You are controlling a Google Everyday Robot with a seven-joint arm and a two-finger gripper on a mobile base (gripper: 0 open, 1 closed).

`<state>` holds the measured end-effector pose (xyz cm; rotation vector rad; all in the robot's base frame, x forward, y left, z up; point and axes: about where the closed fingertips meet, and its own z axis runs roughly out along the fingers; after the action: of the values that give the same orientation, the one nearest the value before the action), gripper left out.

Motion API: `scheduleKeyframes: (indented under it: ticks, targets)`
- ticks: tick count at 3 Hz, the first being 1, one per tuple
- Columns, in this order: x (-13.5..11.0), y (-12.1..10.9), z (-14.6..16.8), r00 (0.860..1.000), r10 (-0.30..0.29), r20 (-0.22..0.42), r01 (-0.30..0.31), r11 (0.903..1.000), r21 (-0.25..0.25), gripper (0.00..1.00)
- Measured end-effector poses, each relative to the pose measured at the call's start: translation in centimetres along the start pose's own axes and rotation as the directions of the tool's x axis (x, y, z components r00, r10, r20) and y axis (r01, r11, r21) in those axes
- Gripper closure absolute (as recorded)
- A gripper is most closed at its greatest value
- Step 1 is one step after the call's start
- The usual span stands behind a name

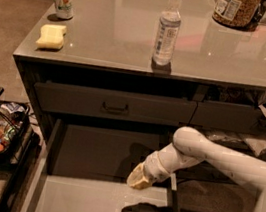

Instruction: Open middle drawer

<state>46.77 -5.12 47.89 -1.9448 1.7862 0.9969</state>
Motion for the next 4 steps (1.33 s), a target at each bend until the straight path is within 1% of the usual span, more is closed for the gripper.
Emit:
scheduleKeyframes:
  ticks: [1, 2, 3, 4]
  targets:
    - [-3.1, -1.0, -5.5, 0.995, -0.096, -0.030, 0.100, 0.9765, 0.191, 1.00]
    - [-5.2, 0.1, -9.7, 0.981, -0.178, -0.083, 0.196, 0.8994, 0.391, 1.00]
    - [-5.1, -1.1, -11.2, 0.982, -0.168, -0.089, 0.190, 0.8588, 0.476, 1.00]
    - [-5.1, -1.1, -11.1, 0.982, -0.169, -0.089, 0.191, 0.8592, 0.475, 0.82]
